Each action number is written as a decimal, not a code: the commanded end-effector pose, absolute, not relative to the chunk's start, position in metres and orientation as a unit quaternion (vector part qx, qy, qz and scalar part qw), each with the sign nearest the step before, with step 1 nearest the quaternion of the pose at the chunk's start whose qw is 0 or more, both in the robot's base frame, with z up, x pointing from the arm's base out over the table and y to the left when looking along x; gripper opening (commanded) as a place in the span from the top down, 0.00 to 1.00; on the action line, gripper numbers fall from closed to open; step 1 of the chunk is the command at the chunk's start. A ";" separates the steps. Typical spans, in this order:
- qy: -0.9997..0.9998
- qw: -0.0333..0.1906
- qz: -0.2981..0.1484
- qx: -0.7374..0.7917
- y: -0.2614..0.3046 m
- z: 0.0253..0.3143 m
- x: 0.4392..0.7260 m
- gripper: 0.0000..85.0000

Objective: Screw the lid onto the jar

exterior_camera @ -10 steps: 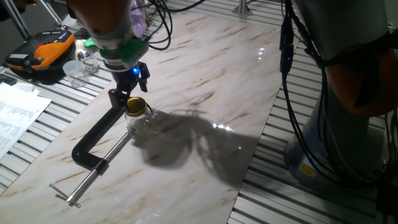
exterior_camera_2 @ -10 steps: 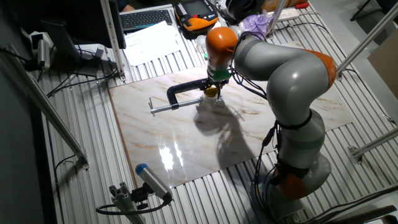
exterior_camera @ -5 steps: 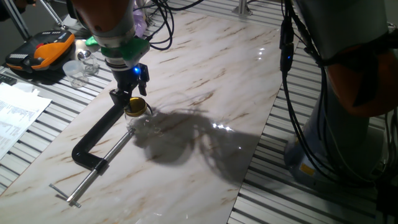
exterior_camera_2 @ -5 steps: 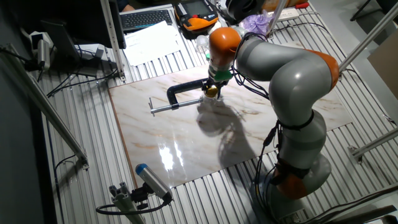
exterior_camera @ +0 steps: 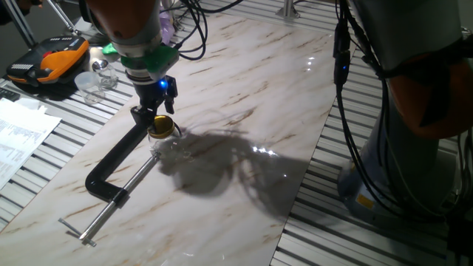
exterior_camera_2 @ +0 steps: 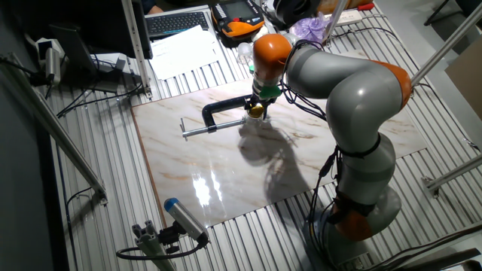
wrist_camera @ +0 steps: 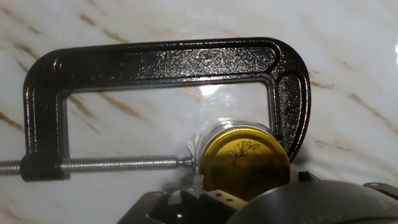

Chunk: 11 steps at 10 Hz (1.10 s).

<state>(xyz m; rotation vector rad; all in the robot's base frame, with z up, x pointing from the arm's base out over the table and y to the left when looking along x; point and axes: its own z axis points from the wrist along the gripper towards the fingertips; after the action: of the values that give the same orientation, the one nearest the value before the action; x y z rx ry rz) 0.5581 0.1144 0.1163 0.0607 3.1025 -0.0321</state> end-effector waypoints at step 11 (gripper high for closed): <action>1.000 0.023 -0.014 0.014 0.120 0.105 0.560 0.20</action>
<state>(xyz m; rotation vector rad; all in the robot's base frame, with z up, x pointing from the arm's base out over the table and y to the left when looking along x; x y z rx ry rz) 0.5599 0.1199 0.1049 0.0430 3.0943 -0.0438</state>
